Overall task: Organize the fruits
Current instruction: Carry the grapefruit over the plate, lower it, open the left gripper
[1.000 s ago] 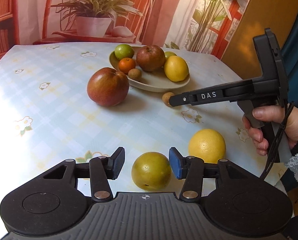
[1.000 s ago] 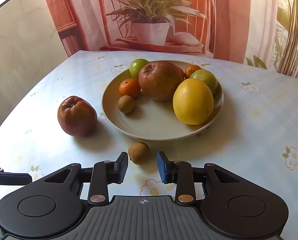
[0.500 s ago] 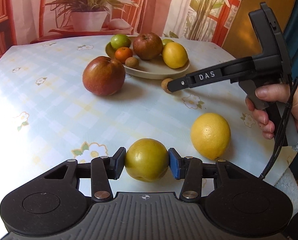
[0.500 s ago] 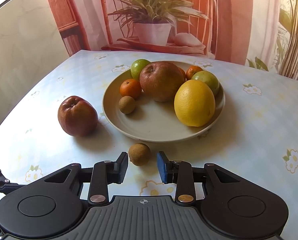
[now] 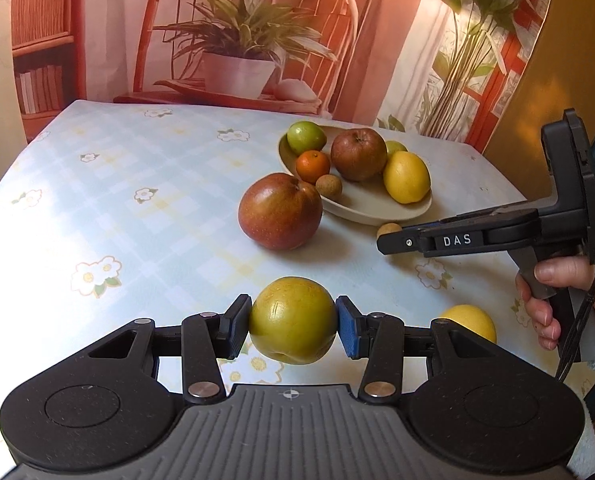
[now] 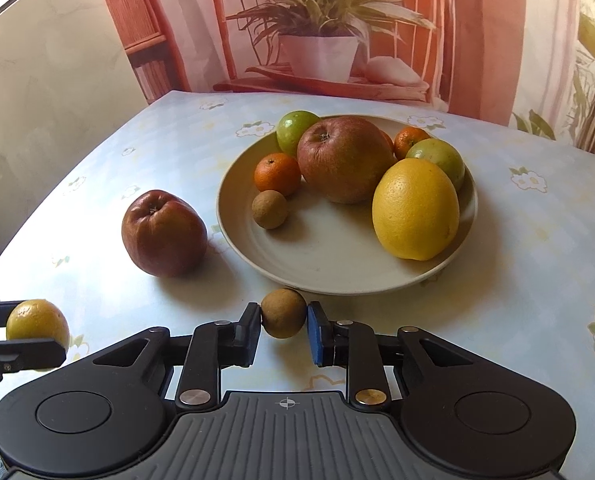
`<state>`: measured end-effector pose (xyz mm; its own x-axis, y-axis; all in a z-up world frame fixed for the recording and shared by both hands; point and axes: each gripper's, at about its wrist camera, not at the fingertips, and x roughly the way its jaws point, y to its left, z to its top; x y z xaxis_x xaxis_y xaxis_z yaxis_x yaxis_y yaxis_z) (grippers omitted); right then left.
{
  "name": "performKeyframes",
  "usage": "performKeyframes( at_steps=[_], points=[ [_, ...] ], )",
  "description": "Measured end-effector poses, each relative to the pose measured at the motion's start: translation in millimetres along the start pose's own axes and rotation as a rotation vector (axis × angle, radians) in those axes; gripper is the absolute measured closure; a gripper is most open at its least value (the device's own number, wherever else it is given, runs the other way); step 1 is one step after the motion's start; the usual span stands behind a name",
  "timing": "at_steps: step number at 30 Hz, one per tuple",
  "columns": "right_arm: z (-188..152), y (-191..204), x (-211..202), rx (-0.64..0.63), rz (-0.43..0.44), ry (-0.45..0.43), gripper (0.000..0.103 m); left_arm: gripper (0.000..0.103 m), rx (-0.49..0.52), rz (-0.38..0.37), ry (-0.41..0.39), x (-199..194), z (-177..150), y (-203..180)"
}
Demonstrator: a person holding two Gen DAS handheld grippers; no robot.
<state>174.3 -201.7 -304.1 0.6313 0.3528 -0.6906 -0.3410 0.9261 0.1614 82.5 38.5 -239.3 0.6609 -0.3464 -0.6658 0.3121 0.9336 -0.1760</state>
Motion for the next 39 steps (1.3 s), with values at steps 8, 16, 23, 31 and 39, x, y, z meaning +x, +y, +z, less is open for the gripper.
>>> performKeyframes(
  at_steps=[8,16,23,31,39],
  points=[
    [7.3,-5.0,-30.7,-0.011,-0.003,-0.072,0.080,0.055,0.052,-0.013,-0.059,-5.9,35.2,-6.7],
    [18.4,-19.6,-26.4,0.001,-0.036,-0.089,0.080,0.055,0.114,-0.045,-0.082,18.1,86.0,-18.5],
    [23.7,-24.1,-7.8,0.023,-0.019,-0.068,0.080,0.055,0.130,-0.054,-0.014,72.4,125.5,-15.8],
    [26.2,-26.9,9.7,0.041,-0.013,-0.030,0.080,0.055,0.113,-0.043,0.057,130.4,148.1,-8.7],
    [26.4,-27.5,14.8,0.045,-0.030,-0.018,0.080,0.055,0.100,-0.058,0.083,159.4,152.0,-6.9]
  ],
)
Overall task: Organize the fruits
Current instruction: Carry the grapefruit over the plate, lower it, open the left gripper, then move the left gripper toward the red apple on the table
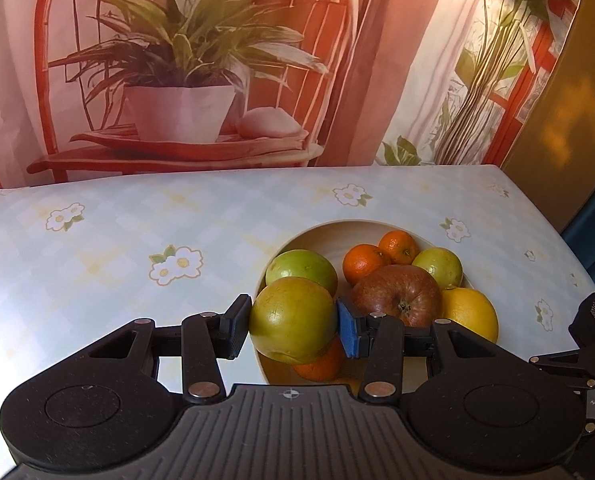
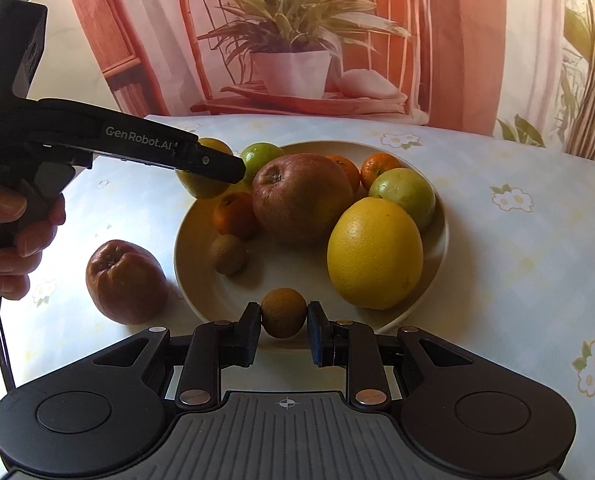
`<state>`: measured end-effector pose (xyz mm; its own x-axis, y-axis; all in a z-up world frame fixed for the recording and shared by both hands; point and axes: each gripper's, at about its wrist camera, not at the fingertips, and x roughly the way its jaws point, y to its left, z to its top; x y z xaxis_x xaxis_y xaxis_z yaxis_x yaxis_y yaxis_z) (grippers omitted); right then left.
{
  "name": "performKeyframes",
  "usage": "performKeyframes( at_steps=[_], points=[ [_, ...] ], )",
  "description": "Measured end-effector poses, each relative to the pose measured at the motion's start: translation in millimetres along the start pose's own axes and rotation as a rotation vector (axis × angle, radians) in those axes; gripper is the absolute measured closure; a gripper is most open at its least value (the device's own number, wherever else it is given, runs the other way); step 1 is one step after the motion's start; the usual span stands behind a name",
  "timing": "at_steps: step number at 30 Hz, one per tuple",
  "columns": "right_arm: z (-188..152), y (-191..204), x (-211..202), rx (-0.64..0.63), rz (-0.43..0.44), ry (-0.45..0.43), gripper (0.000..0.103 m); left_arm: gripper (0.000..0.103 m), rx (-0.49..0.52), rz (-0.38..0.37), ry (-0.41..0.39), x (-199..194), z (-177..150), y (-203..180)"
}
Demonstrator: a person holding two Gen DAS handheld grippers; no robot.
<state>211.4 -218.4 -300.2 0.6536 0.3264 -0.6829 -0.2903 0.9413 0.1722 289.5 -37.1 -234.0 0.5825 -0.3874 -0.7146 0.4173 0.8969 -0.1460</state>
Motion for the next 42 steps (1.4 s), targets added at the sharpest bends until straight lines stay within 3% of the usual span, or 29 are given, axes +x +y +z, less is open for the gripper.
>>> performKeyframes(
  at_steps=[11,16,27,42],
  points=[
    [5.1,2.3,8.3,0.018,0.006,0.025,0.079,0.055,-0.027,-0.012,0.007,9.5,1.5,3.3],
    [6.6,5.0,5.5,0.023,-0.009,0.020,0.075,0.050,-0.048,-0.004,0.014,8.2,0.3,7.2],
    [3.7,16.2,-17.7,0.029,-0.044,-0.013,0.072,0.045,-0.050,-0.016,-0.031,-28.0,-2.3,12.8],
    [-2.8,46.1,-22.3,-0.002,-0.005,0.021,0.066,0.045,-0.072,-0.055,-0.009,-78.7,-54.1,52.6]
  ],
)
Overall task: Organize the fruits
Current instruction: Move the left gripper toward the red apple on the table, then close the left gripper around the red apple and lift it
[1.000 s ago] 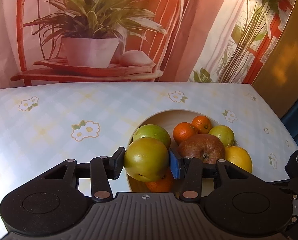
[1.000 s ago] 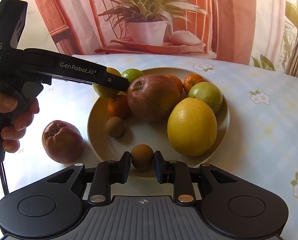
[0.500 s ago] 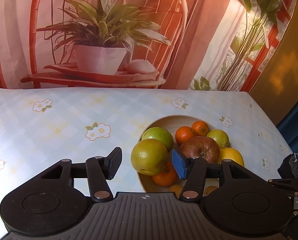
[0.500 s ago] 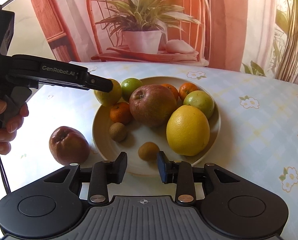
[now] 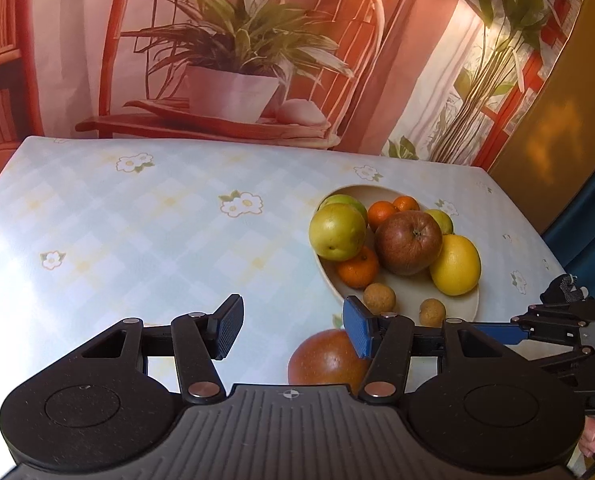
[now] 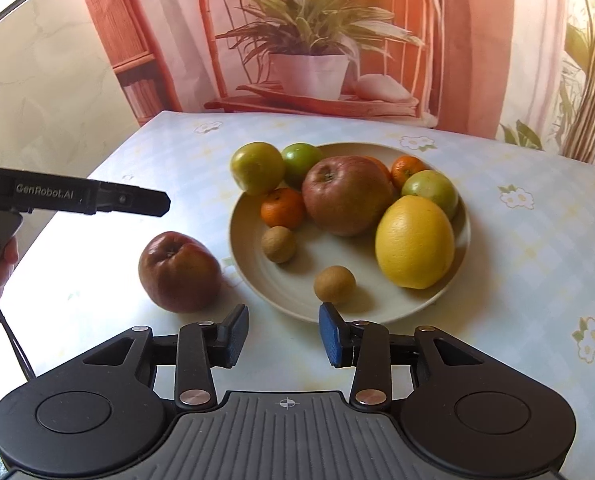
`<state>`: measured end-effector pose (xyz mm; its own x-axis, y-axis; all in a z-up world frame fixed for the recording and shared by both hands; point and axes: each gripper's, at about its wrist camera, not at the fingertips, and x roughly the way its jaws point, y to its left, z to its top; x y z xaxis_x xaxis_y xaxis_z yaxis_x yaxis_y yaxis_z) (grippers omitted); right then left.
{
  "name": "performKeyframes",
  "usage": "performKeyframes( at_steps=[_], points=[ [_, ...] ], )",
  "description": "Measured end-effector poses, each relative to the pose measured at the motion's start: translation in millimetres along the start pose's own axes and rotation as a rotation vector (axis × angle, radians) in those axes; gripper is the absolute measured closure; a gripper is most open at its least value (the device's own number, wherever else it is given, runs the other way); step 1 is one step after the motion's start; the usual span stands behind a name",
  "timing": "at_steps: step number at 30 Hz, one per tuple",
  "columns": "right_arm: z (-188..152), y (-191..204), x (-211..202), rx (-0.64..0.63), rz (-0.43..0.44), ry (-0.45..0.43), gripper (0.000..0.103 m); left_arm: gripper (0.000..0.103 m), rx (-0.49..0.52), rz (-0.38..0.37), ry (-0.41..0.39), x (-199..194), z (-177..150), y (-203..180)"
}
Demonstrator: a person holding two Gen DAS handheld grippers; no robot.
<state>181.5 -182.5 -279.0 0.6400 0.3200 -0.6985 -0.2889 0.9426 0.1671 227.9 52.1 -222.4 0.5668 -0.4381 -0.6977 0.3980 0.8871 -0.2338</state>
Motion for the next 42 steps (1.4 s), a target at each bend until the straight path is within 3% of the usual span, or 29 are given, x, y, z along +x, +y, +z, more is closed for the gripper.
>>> performKeyframes(
  at_steps=[10,20,36,42],
  points=[
    [12.2,30.8,16.8,-0.167,0.055,0.057,0.055,0.046,-0.070,-0.065,0.025,5.3,-16.8,-1.4],
    [17.0,46.2,33.7,-0.237,0.110,0.088,0.053,0.051,-0.166,-0.129,0.035,11.7,-27.0,7.2],
    [23.4,56.8,53.2,-0.230,0.150,0.073,0.046,0.055,-0.159,-0.175,0.039,12.7,-26.9,12.0],
    [16.8,51.0,44.5,-0.193,0.148,0.042,0.049,0.056,-0.144,-0.180,0.042,12.0,-26.0,6.4]
  ],
)
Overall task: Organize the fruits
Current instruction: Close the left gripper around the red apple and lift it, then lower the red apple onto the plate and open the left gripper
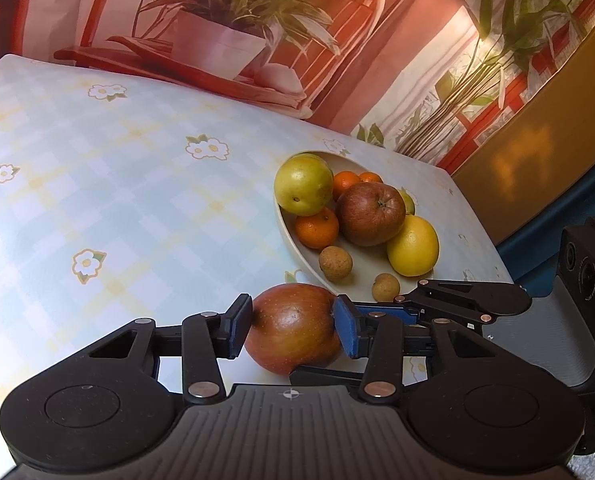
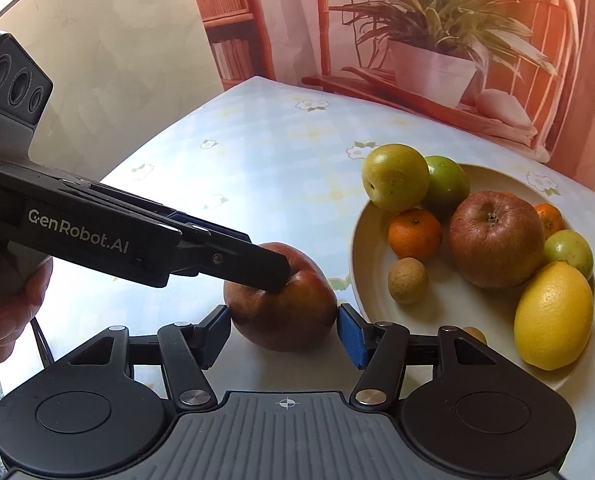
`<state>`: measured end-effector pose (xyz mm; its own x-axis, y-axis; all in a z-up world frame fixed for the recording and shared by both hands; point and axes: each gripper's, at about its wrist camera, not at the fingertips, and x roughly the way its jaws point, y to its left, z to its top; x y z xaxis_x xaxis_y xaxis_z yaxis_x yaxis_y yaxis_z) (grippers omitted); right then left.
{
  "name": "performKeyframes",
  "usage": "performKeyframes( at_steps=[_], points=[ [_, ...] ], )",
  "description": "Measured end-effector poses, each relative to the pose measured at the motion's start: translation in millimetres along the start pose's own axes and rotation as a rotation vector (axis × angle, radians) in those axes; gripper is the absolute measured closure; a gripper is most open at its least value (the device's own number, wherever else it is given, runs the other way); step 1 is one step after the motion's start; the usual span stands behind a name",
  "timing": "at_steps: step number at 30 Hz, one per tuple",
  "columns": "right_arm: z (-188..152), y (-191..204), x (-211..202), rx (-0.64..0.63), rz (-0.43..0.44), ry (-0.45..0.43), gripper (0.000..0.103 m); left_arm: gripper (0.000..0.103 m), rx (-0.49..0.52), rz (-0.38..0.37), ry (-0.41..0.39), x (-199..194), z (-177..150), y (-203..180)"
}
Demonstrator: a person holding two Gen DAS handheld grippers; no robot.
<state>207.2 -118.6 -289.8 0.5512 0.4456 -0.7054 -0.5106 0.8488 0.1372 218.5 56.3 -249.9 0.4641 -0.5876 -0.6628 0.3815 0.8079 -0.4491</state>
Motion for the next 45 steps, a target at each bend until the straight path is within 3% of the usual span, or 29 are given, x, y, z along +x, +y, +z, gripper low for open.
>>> performKeyframes(
  at_steps=[14,26,33,35,45],
  points=[
    [-8.3,-23.9,-46.5,0.045,-0.046,-0.105,0.049,0.057,0.099,-0.041,-0.031,9.5,23.7,-45.7],
    [-13.0,-50.7,-52.0,0.076,-0.107,-0.117,0.049,0.057,0.110,-0.055,-0.010,34.9,35.6,-63.7],
    [-12.5,-59.9,-49.6,0.051,-0.171,-0.125,0.049,0.067,0.102,-0.060,-0.004,43.6,43.9,-66.5],
    [-11.6,-62.7,-47.6,0.042,-0.206,-0.117,0.050,0.067,0.096,-0.046,-0.008,43.0,46.0,-67.0],
    [-15.1,-68.9,-49.5,0.075,-0.207,-0.121,0.049,0.067,0.123,0.054,-0.023,30.8,41.1,-60.5]
  ],
)
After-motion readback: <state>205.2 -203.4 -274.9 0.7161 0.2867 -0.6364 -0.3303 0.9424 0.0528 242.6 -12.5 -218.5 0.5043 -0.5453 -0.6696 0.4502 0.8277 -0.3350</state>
